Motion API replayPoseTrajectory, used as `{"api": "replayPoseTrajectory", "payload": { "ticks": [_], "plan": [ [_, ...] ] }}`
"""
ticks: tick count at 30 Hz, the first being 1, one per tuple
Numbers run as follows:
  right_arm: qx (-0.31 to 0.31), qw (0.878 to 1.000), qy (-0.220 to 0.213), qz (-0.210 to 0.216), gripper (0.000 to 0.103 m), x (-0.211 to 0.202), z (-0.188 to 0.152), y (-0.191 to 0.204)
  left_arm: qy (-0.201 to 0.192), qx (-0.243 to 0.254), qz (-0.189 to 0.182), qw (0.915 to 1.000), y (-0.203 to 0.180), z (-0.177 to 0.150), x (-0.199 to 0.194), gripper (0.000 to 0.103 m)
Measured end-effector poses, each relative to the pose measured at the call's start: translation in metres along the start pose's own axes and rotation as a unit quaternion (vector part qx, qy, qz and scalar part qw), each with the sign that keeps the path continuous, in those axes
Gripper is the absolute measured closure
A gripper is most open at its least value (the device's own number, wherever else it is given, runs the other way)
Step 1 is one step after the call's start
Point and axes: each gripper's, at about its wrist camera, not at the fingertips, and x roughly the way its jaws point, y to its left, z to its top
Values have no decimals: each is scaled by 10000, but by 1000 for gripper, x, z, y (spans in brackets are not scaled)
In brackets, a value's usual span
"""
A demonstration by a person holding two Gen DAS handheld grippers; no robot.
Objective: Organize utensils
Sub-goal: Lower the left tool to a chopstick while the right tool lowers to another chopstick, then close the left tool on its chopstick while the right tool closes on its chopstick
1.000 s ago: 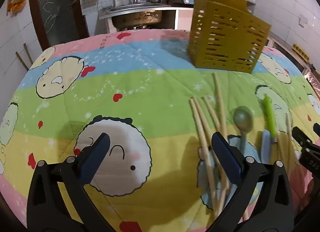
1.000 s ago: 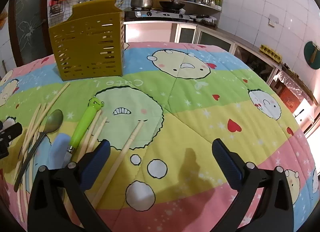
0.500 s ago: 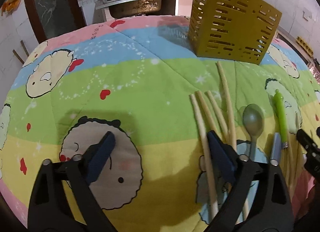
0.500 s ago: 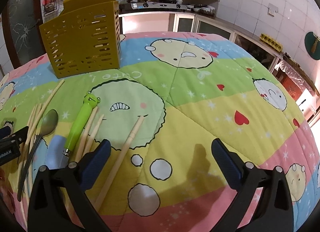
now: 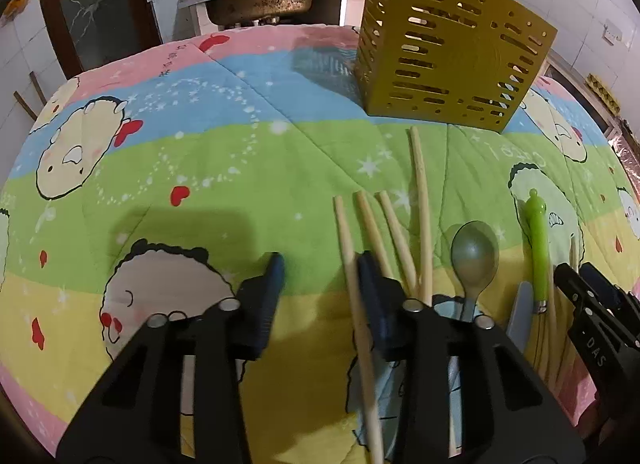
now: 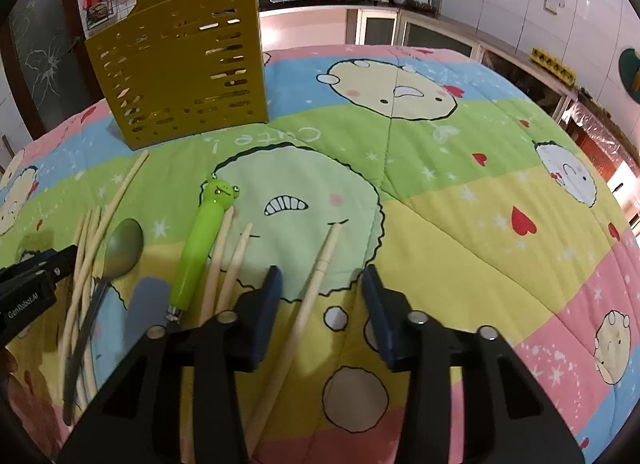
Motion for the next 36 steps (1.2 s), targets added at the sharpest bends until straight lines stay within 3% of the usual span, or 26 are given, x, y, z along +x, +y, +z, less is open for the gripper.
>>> {"api": "replayPoseTrajectory", "payload": {
  "ticks": [8, 14, 19, 27, 36],
  "plan": [
    [209, 9995, 231, 107, 89, 12, 16, 0, 142, -86, -10, 9999, -1, 14, 10, 87],
    [196, 9996, 203, 47, 97, 18, 25, 7, 46, -126, 78, 9999, -4, 15, 11, 94],
    [119, 9999, 108, 22, 97, 18, 24, 9, -19, -170, 40, 9998, -3, 14, 11, 98],
    [369, 9987, -85, 344, 97, 7, 27, -5, -124, -262, 18, 9996, 0, 10, 2, 99],
    [424, 9898, -880, 1034, 97, -44, 35, -30, -1017, -227, -16, 9946, 7, -1, -68, 99]
  ]
}}
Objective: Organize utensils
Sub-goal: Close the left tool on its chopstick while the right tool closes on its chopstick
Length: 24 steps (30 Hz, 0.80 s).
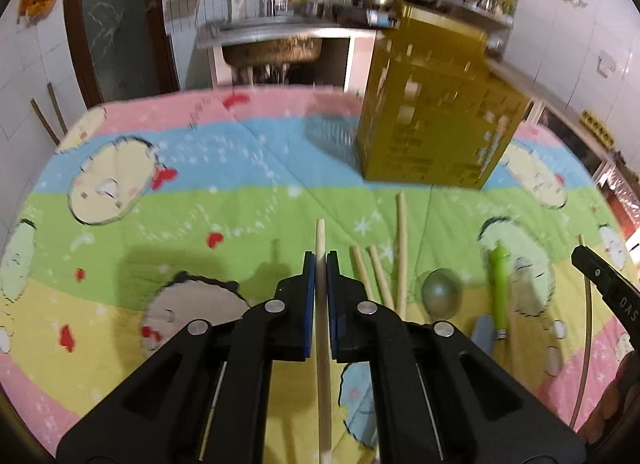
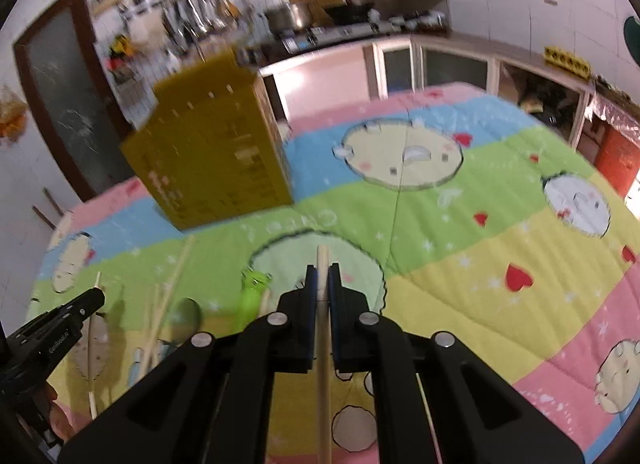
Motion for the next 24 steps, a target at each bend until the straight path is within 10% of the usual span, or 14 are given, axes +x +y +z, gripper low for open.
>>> {"api": "replayPoseTrajectory", "payload": {
  "ticks": [9, 24],
  "plan": [
    [-375, 9927, -1006, 545, 97, -67, 5, 1, -1152, 29, -153, 9932, 4, -9, -84, 99],
    [-465, 9791, -1689, 1033, 97, -130, -22, -10, -1949, -65, -288, 9804, 10, -49, -149, 99]
  ]
}}
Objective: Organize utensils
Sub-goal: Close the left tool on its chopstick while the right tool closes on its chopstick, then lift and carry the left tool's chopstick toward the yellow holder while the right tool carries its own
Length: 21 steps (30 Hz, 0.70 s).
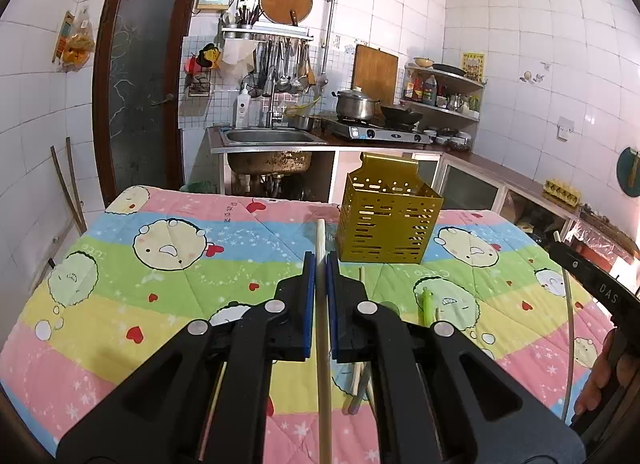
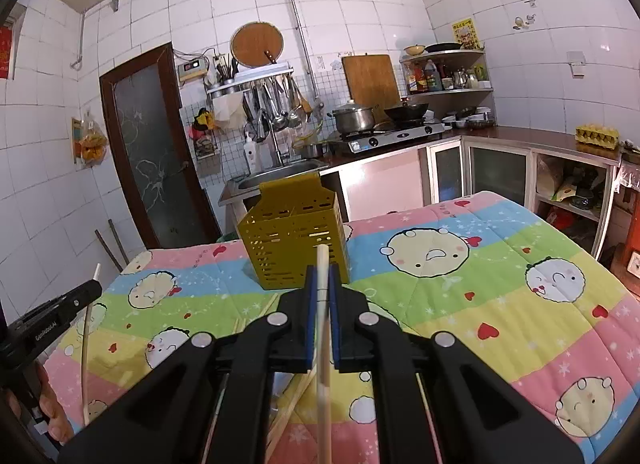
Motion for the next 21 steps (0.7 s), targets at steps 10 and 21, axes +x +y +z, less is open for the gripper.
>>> {"api": "replayPoseTrajectory", "payload": {
  "ticks": [10, 21],
  "plan": [
    [133, 9995, -281, 23, 97, -22, 1, -4, -149, -100, -94, 9998, 2, -9, -17, 99],
    [-59, 9979, -646, -27, 97, -34, 6, 1, -325, 11, -58, 9995, -1, -7, -30, 99]
  ]
}}
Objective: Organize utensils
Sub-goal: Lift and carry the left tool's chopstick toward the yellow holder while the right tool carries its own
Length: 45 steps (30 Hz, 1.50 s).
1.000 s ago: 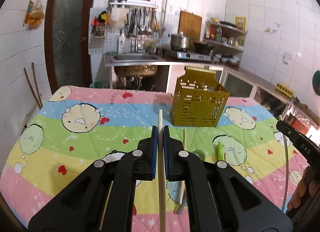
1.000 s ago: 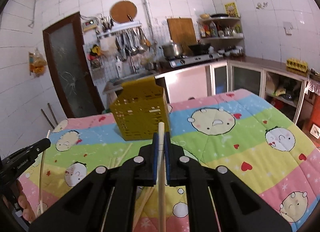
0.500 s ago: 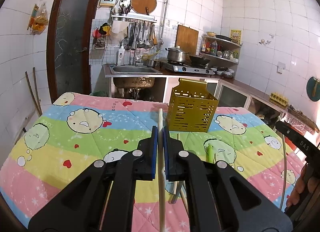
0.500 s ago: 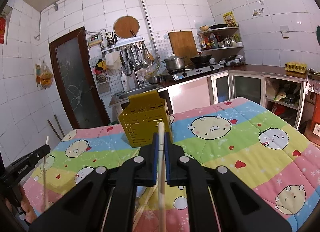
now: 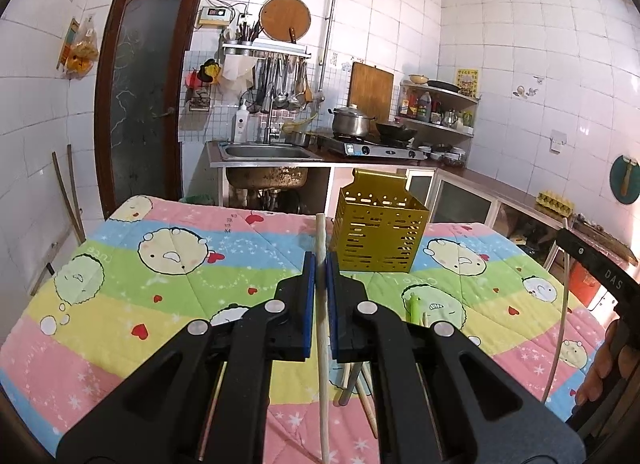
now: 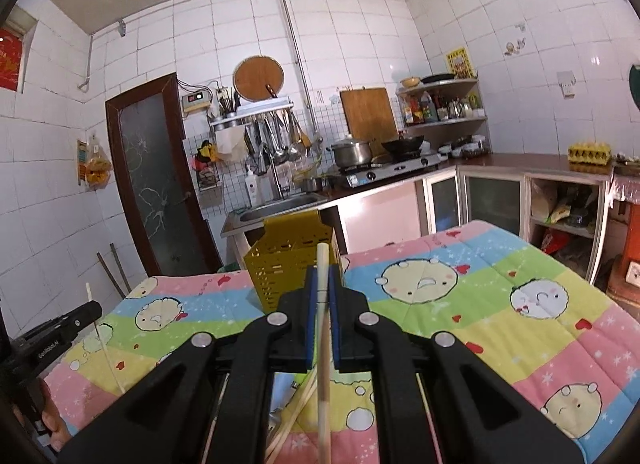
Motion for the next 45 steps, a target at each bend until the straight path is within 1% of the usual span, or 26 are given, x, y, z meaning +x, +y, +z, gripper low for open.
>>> {"api": "replayPoseTrajectory", "payload": {
  "ticks": [3, 8, 11, 13, 19, 25, 33, 39, 43, 45],
  "plan": [
    [-121, 9999, -38, -68, 97, -1, -1, 3, 17, 74, -13, 10000, -3, 1, 1, 99],
    [-151, 9998, -119, -106, 97, -6, 3, 1, 62, 261, -28, 9996, -11, 3, 3, 99],
    [-122, 9998, -134, -92, 97, -5, 7, -1, 71, 313, -43, 9995, -13, 5, 4, 99],
    [-148, 9997, -138, -155, 97, -2, 9, -2, 82, 335, -51, 9994, -15, 6, 7, 99],
    [-218, 9994, -164, -191, 97, 3, 8, -5, 165, 374, -110, 9991, -19, 7, 16, 99],
    [-140, 9997, -64, -189, 97, 14, 9, -13, 122, 404, -199, 9989, -21, 16, 22, 99],
    [-90, 9999, 53, -121, 97, 37, 13, -16, 90, 383, -193, 9990, -21, 28, 37, 99],
    [-106, 9999, 29, -75, 97, 55, 23, -13, -20, 400, -244, 9989, -21, 47, 51, 99],
    [-231, 9996, -126, -81, 97, 76, 46, -8, -113, 342, -330, 9988, -25, 72, 67, 99],
    [-250, 9993, -282, -46, 97, 91, 67, -5, -275, 364, -300, 9985, -30, 92, 79, 99]
  ]
}}
